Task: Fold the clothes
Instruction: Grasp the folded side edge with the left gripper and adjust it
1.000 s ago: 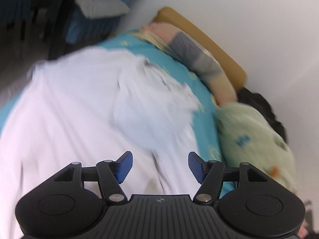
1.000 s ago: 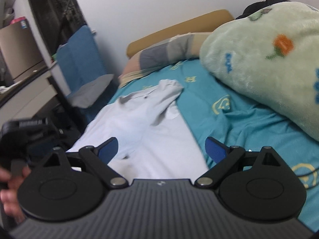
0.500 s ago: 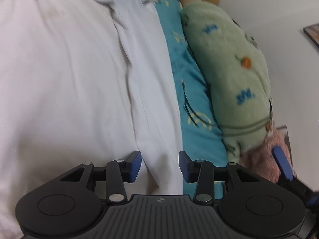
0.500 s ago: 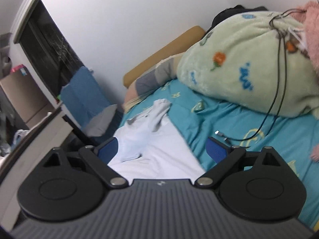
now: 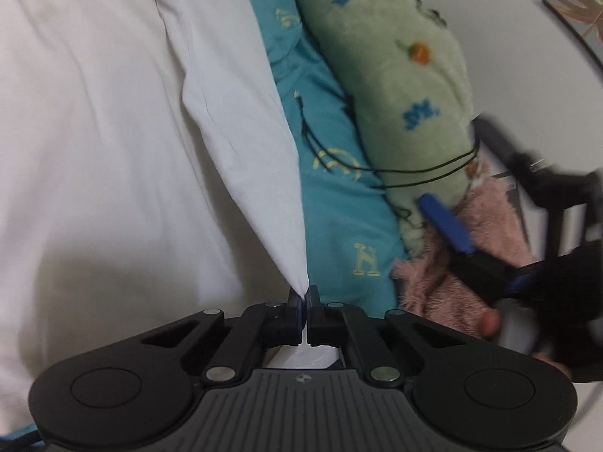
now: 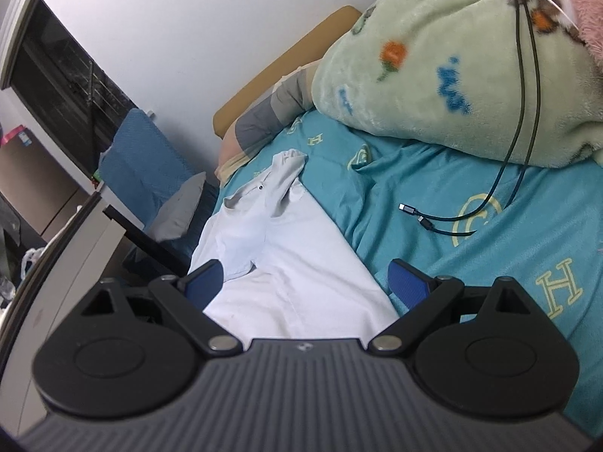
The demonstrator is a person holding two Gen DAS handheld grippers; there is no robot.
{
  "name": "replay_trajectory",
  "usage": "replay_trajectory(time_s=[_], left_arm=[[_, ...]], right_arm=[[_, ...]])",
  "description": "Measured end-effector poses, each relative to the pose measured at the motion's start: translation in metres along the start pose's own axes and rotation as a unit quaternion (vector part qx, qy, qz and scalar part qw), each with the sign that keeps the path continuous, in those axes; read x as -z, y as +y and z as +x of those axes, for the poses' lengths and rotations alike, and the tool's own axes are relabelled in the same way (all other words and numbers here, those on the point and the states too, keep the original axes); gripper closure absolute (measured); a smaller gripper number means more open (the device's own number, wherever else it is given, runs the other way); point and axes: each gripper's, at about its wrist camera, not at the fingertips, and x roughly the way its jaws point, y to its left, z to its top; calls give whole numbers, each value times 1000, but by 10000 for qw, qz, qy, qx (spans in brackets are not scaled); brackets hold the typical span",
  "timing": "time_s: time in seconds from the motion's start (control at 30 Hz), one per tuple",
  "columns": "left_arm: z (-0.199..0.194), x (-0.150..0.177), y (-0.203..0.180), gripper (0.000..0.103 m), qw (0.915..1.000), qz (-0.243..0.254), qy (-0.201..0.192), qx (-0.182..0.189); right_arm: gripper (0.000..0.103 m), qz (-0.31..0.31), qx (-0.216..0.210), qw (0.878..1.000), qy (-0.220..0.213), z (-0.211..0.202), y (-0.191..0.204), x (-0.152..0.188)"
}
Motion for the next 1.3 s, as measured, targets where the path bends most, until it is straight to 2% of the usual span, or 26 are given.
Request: replay_trajectory(time_s=[0.1, 0.2, 0.33, 0.43, 0.47, 0.5, 0.53, 0.57, 0.6, 0.67, 0.7, 0.8, 0.93, 1.07, 1.1, 1.2, 1.3], left_arm=[[-37, -6, 4, 101, 9997, -126, -107, -155], [-53, -3, 21, 101, 9975, -322, -102, -625], [-45, 4, 47, 101, 9897, -510, -21, -1340], [-37, 6, 56, 101, 9866, -563, 125, -1529], [-39, 6, 55, 97, 9870, -551, 125, -1503], [-42, 5, 54, 88, 9879, -535, 95, -1452], [-45, 2, 53, 83, 9886, -549, 25, -1405], [-48, -3, 51, 67, 9890, -581, -68, -1360], [-51, -8, 49, 58, 9893, -614, -162, -1315], [-61, -22, 49, 55, 9888, -711, -480, -1223], [-65, -32, 50, 49, 9870, -818, -649, -1222], [-71, -68, 60, 45, 9775, -1243, -1182, -1230], [-62, -124, 79, 41, 9585, -1602, -1907, -1390], [-45, -171, 107, 41, 9373, -1803, -2523, -1591], [-40, -180, 114, 46, 9328, -1880, -2643, -1571], [-10, -204, 128, 50, 9191, -2026, -3044, -1471], [3, -228, 130, 54, 9131, -1851, -3293, -1533]], right_arm=[[8, -123, 36, 9999, 9, 1, 3, 0], [8, -240, 83, 9997, 55, 5, 5, 0], [8, -402, 201, 9988, 169, 11, 10, 2], [8, -585, 251, 9979, 149, 8, 16, 5], [8, -648, 267, 9974, 140, 7, 18, 6], [8, -742, 287, 9968, 114, 5, 21, 8], [8, -857, 322, 9958, 97, 6, 26, 8], [8, -974, 362, 9946, 84, 7, 30, 9], [8, -1091, 401, 9932, 72, 9, 34, 10], [8, -1362, 513, 9893, 37, 16, 45, 7], [8, -1476, 518, 9877, -30, 21, 53, 3], [8, -1778, 437, 9826, -296, 34, 78, -11], [8, -1969, 262, 9790, -466, 62, 91, -14], [8, -1650, 370, 9855, -140, 93, 75, 5], [8, -1587, 377, 9866, -64, 100, 72, 9], [8, -1581, 390, 9866, 92, 121, 66, 14], [8, -1496, 471, 9875, 167, 140, 56, 13]])
